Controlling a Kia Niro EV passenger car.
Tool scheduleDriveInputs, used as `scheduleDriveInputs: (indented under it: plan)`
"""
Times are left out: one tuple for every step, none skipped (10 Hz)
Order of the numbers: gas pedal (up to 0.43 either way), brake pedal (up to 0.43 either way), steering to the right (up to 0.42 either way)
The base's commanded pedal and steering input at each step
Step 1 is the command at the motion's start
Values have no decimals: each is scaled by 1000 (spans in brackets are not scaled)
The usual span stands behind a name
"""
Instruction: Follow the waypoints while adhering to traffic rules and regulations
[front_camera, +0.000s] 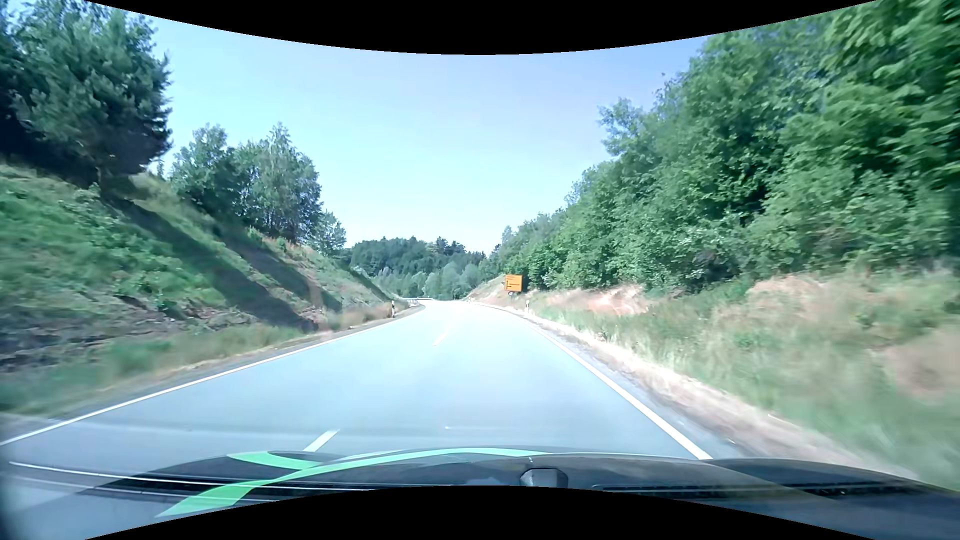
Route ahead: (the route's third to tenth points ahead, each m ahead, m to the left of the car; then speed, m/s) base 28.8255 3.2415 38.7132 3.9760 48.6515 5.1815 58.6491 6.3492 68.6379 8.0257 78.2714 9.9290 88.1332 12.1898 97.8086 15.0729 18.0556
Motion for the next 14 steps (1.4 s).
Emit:
scheduleDriveInputs:
  plan:
    - [228,0,-19]
    - [189,0,-19]
    - [150,0,-19]
    - [150,0,-18]
    - [157,0,-18]
    - [197,0,-16]
    - [209,0,-14]
    - [220,0,-13]
    - [240,0,-13]
    - [260,0,-13]
    - [260,0,-13]
    - [268,0,-13]
    - [268,0,-13]
    - [240,0,-13]
